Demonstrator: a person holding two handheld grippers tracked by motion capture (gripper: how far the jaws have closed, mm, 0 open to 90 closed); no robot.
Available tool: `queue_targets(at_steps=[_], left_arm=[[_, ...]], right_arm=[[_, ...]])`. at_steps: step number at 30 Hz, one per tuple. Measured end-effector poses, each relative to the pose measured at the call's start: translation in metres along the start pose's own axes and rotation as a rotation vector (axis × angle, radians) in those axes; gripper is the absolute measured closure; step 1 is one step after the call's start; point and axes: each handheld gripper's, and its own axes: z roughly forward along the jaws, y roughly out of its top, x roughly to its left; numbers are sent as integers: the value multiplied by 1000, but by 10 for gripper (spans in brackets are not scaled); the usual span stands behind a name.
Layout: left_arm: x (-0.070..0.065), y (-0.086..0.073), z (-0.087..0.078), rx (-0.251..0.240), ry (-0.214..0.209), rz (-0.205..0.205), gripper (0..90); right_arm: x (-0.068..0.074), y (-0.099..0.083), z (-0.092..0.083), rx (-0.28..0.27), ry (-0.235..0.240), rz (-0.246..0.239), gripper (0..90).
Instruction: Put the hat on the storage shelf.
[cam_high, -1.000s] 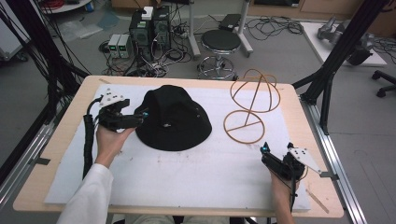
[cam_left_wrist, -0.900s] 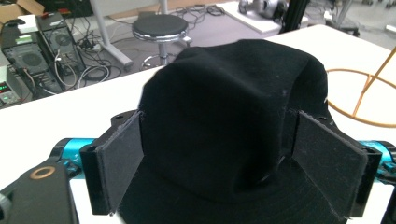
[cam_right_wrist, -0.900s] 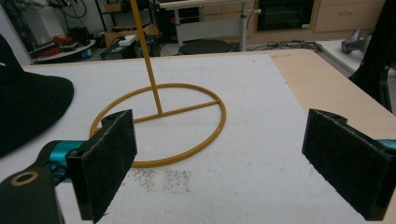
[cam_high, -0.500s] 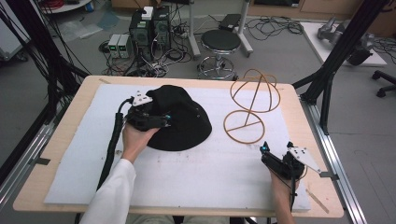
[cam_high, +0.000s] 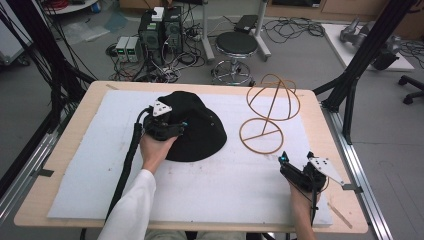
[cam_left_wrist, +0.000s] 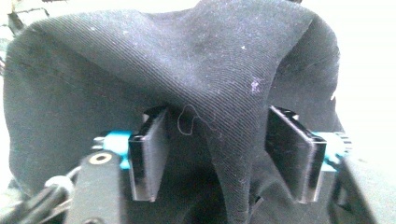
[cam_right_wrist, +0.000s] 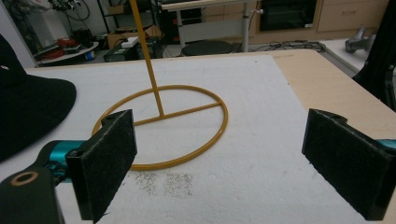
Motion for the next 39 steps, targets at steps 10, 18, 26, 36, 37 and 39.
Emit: queue_targets(at_steps=[10, 18, 26, 36, 37, 39], left_arm=[[4, -4, 0, 7, -9, -41, 675], [9, -5, 1, 28, -50, -93, 845], [7, -6, 2, 23, -36, -84, 860], [4, -5, -6, -33, -68, -59, 862], [3, -7, -9, -63, -69, -54, 862], [1, -9, -12, -78, -75, -45, 863]], right_arm=[[-3, 1, -1, -9, -7, 25, 93], [-2, 0, -1, -5, -5, 24, 93], [-4, 1, -1, -4, -6, 30, 93], [-3, 1, -1, -3, -5, 27, 93], [-4, 0, -1, -4, -4, 26, 93], [-4, 0, 0, -4, -5, 25, 93]])
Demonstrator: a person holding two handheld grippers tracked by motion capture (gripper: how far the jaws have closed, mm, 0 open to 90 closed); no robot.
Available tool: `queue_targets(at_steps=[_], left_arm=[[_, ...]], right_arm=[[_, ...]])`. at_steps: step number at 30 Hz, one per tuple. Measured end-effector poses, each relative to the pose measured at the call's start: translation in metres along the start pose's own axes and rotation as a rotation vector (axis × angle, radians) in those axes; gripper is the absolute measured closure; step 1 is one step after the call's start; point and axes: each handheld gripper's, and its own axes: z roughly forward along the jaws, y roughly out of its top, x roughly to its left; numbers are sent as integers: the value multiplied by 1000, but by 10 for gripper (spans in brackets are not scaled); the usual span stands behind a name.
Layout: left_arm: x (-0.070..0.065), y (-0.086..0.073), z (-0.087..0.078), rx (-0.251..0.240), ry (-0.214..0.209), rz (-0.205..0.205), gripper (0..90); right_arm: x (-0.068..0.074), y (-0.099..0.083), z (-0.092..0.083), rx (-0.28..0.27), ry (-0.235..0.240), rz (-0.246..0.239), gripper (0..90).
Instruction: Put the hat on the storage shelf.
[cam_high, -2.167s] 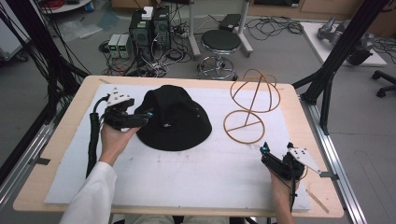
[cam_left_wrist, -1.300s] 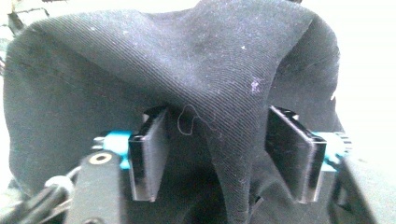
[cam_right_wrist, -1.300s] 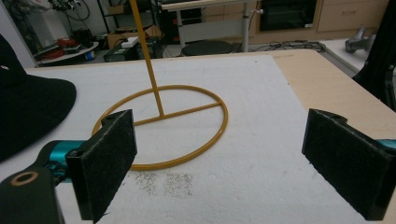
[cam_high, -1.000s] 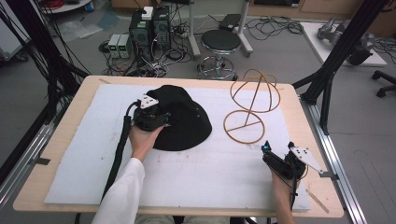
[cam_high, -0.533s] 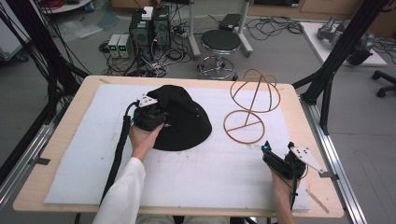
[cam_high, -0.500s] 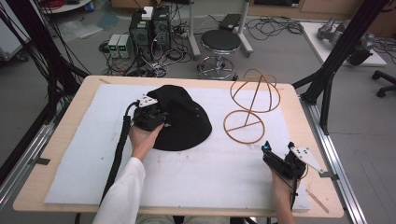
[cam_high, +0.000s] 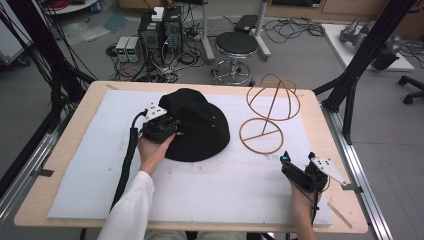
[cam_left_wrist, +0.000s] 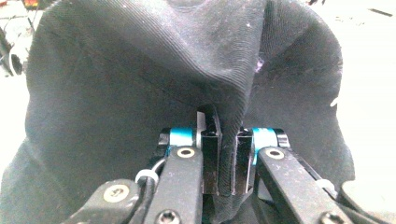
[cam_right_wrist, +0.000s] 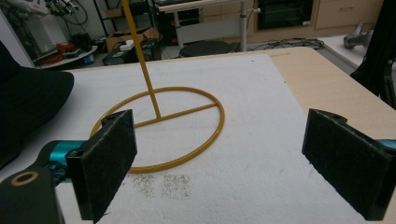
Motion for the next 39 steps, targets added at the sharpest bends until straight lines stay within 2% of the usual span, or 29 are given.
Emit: queue_targets(at_steps=[5, 8, 11, 12, 16, 19, 20, 21, 22, 23, 24, 25, 26, 31, 32, 35, 36, 39], left_arm=[[-1, 0, -5, -16, 2, 9, 862], [0, 4, -14, -60, -2, 10, 862], [2, 7, -19, -80, -4, 10, 861], [5, 10, -25, -103, -10, -2, 861], [9, 17, -36, -140, -8, -7, 861], [11, 23, -46, -189, -15, -9, 860], [10, 25, -48, -215, -19, -4, 860], [10, 25, -48, -215, -19, -4, 860], [9, 29, -54, -256, -24, -3, 861], [9, 29, -54, -256, -24, -3, 860], [8, 33, -58, -284, -36, -4, 860], [8, 33, -58, -284, -36, -4, 860], [6, 38, -61, -310, -47, -9, 860], [2, 49, -66, -349, -63, -8, 859], [0, 55, -67, -365, -76, -3, 859], [-3, 61, -69, -385, -83, 4, 859], [-5, 67, -71, -408, -93, 7, 859], [-8, 73, -73, -424, -107, 8, 859]], right_arm=[[1, 0, 0, 2, 2, 4, 93], [1, 0, 0, 3, 2, 3, 93], [1, 0, 0, 2, 1, 3, 93], [1, 0, 0, 2, 2, 6, 93], [1, 0, 0, 2, 4, -3, 93], [1, 0, 0, 5, 4, -6, 93], [1, 0, 0, 3, 4, -8, 93], [1, 0, 0, 3, 4, -8, 93], [2, 0, 0, 6, 5, -8, 93], [2, 0, 0, 6, 5, -8, 93], [2, 0, 0, 0, 3, -10, 93], [2, 0, 0, 0, 3, -10, 93], [1, 0, -1, -4, 6, 0, 93], [1, 0, -1, 6, 6, 4, 93], [1, 0, 0, -7, 6, -4, 93], [3, 0, -1, 0, 10, -11, 93], [3, 0, -1, 0, 11, -14, 93], [3, 0, 0, -1, 10, -20, 93]])
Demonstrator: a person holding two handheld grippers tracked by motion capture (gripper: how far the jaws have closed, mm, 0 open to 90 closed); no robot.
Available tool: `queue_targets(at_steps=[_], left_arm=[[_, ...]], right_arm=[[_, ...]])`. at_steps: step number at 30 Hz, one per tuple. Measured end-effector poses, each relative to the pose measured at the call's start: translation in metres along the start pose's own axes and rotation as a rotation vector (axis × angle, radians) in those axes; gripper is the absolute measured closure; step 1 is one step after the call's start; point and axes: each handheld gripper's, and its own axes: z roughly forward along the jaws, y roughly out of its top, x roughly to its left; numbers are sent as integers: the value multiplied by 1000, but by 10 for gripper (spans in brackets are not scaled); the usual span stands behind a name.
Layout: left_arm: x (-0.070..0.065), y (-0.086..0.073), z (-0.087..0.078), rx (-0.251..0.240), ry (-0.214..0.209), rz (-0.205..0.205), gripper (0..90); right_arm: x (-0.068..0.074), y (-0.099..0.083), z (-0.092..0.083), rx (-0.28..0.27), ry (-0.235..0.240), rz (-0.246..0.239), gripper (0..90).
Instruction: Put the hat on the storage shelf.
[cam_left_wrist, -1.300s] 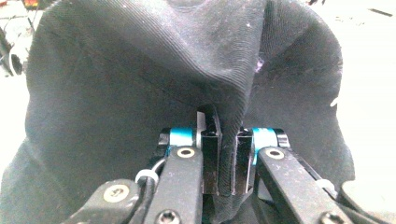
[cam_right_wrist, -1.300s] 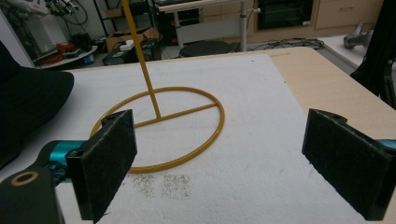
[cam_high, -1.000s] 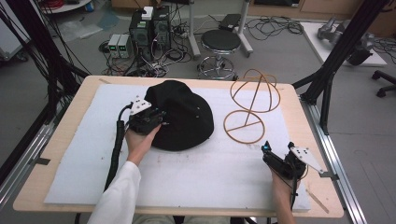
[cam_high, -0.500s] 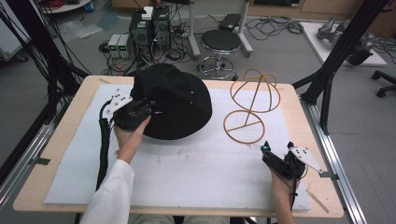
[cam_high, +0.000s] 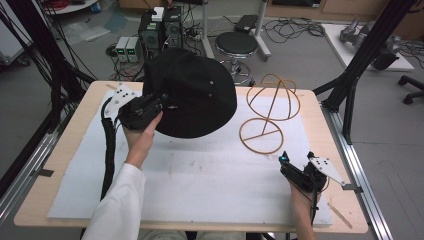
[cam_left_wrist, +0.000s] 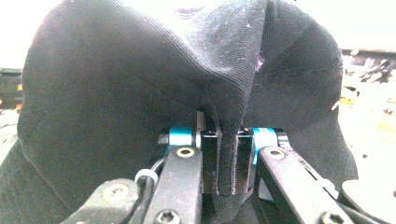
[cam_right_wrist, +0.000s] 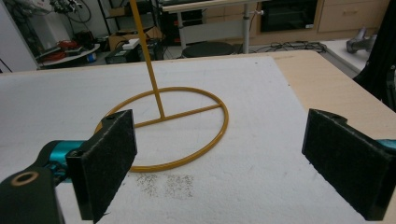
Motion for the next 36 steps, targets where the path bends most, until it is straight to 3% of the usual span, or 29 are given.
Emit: queue_targets(at_steps=[7, 12, 20, 25, 27, 36], left_arm=[[-11, 18, 7, -50, -36, 5, 858], [-17, 25, 17, -52, -44, 18, 858], [-32, 37, 39, -55, -77, 45, 858], [-48, 44, 58, -66, -125, 43, 857], [-54, 46, 66, -62, -137, 59, 857], [-76, 49, 98, -49, -183, 63, 856]], right_arm=[[-2, 1, 0, -3, 5, 5, 93], [-1, 1, 1, -7, 1, 6, 93], [-1, 1, 2, -7, 4, 5, 93], [-1, 1, 2, -7, 3, -3, 93], [0, 1, 2, -7, 6, -8, 93], [1, 1, 1, -4, 8, -16, 93]])
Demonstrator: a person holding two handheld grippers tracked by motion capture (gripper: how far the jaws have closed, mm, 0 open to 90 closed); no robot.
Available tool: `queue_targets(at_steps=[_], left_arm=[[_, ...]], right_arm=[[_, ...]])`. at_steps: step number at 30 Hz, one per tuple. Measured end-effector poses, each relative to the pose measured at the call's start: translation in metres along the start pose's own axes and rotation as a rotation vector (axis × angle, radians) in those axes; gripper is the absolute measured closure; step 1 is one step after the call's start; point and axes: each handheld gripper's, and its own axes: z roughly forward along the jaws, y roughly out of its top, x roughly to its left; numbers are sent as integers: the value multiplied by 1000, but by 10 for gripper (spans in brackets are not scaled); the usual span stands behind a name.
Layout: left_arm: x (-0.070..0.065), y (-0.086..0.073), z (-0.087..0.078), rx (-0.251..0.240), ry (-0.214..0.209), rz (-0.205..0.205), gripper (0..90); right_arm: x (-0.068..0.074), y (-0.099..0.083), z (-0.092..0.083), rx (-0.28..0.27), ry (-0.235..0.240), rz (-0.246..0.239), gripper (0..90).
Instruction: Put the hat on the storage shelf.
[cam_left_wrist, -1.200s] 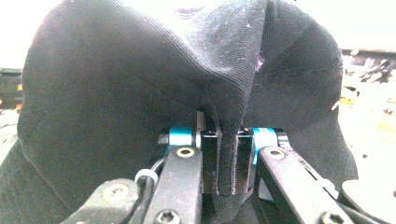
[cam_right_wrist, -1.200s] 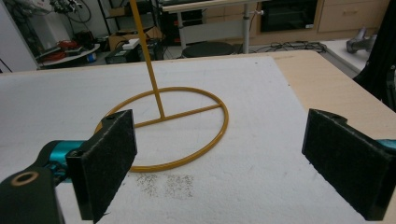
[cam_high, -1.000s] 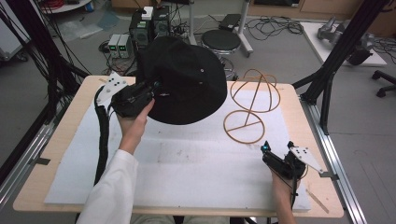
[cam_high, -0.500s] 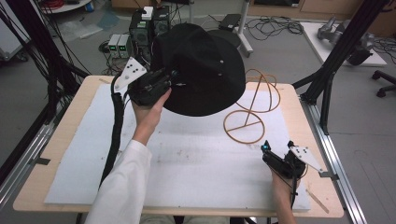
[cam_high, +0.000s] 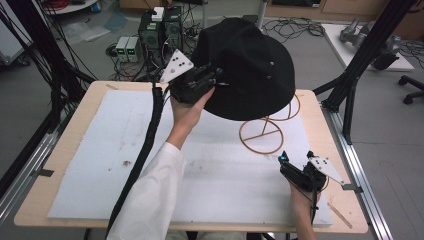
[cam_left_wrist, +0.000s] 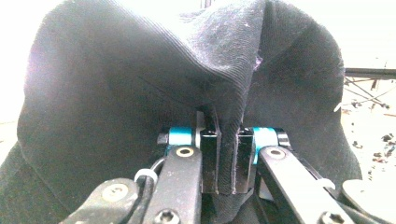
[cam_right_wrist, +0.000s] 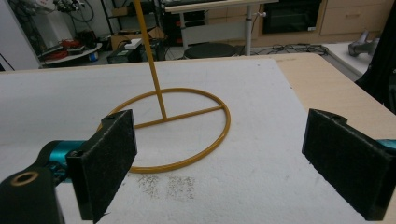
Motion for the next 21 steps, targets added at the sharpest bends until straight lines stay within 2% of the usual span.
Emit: queue_targets(at_steps=[3, 8, 9, 12, 15, 16, 17, 18, 21], left_arm=[[-7, 0, 18, 7, -24, -1, 856], [-14, -1, 34, 19, -51, 3, 856], [-17, -3, 42, 27, -63, 0, 856], [-20, -4, 49, 30, -69, -2, 856], [-25, -7, 66, 40, -99, -17, 856], [-25, -7, 66, 40, -99, -17, 856], [-27, -9, 74, 53, -109, -25, 856], [-27, -9, 74, 53, -109, -25, 856], [-32, -12, 90, 72, -121, -27, 856]], right_arm=[[1, 0, -1, 2, 4, 3, 93], [1, 0, 0, -2, 7, 0, 93], [1, 0, 0, 2, 8, -5, 93], [1, 0, 0, 0, 7, -6, 93], [1, 0, 1, -4, 11, -8, 93], [2, 0, 1, 2, 11, -4, 93], [1, 0, 1, -1, 11, -6, 93], [1, 0, 1, -1, 11, -6, 93], [1, 0, 0, -2, 10, -8, 93]])
